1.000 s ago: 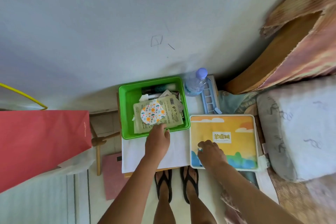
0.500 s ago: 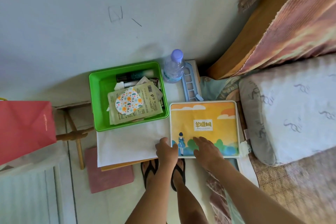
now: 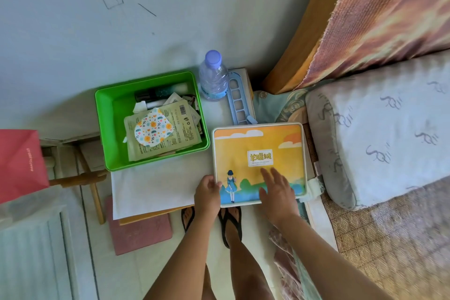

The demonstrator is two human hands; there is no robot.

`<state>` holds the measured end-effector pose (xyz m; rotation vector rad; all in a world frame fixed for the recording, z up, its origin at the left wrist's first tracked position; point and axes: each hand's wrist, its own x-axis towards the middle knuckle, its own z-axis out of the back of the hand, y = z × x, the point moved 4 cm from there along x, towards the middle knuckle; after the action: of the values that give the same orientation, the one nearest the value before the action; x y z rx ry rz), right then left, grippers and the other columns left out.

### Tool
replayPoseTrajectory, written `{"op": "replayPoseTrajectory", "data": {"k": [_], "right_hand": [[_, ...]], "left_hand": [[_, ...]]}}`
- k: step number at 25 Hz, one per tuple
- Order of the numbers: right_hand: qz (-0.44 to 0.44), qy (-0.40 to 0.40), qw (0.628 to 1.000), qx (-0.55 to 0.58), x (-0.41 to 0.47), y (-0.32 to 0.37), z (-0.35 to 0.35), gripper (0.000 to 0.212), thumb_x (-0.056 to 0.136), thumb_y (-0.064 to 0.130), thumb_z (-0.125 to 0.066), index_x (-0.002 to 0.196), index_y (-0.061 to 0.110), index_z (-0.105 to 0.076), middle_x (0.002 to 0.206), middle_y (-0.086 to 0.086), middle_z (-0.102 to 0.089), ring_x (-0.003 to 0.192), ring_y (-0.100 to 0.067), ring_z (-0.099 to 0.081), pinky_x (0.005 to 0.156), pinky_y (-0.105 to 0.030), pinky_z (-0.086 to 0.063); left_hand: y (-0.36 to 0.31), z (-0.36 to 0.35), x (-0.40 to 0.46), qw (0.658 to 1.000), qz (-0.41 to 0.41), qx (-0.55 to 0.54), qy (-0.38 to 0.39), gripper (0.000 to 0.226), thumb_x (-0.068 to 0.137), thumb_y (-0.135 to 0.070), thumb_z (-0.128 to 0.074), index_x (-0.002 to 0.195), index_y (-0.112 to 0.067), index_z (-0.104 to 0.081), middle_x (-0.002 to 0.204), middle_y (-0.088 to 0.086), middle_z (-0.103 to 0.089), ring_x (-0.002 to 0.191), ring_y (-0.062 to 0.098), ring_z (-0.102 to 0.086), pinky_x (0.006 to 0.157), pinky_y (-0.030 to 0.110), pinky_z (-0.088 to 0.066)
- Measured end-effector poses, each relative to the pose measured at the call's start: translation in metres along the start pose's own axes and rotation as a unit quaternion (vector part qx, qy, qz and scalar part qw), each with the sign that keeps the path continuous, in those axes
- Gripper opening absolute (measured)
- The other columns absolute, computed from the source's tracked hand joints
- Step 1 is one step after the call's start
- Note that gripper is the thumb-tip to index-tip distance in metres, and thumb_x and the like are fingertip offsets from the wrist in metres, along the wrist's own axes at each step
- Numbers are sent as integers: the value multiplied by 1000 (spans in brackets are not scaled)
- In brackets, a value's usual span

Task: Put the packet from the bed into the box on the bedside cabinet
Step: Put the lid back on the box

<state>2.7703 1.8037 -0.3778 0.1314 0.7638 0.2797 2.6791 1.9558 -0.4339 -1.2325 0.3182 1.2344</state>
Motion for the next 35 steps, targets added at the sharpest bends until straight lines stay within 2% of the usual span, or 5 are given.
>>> {"op": "replayPoseTrajectory", "data": {"k": [7,11,20,29,35], "right_hand": [[-135,-53,988,60,0,-79,48,61,96,34,-44,149,20,-17,154,-14,-26,136,-35,-35,105,-50,-36],[-187,-50,955,222,-14,-101,58,45,96,26,-47,138,13,-40,130,-17,-59,111,-35,-60,94,-45,-48],[-153,-51,899,408,-14,-17,82,24,85,11,-65,108,8,-66,87,-4,-70,86,-33,-67,86,-53,-55],[-70,-1,920,387,29,130,52,27,86,8,-62,112,12,-64,69,6,-62,69,-15,-59,72,-34,-53],[-80,-78,961,254,72,158,43,27,88,12,-58,113,6,-65,108,-12,-70,84,-22,-58,69,-25,-40]], "left_hand": [[3,23,-18,998,-15,-42,51,18,88,-9,-61,104,-3,-63,90,10,-68,88,29,-64,85,42,-53],[1,40,-34,995,-4,-77,61,12,87,-7,-60,98,-9,-63,79,-2,-65,78,20,-63,77,38,-54],[-13,127,-44,992,-18,-127,-24,19,87,-7,-61,105,-3,-66,90,14,-69,87,31,-64,82,48,-52],[-23,251,-3,966,-45,62,-247,24,89,-10,-58,105,4,-68,99,25,-71,93,37,-64,75,35,-43],[-44,251,45,937,-48,249,-241,25,95,-12,-48,108,-1,-66,106,24,-59,100,37,-58,78,44,-50]]}}
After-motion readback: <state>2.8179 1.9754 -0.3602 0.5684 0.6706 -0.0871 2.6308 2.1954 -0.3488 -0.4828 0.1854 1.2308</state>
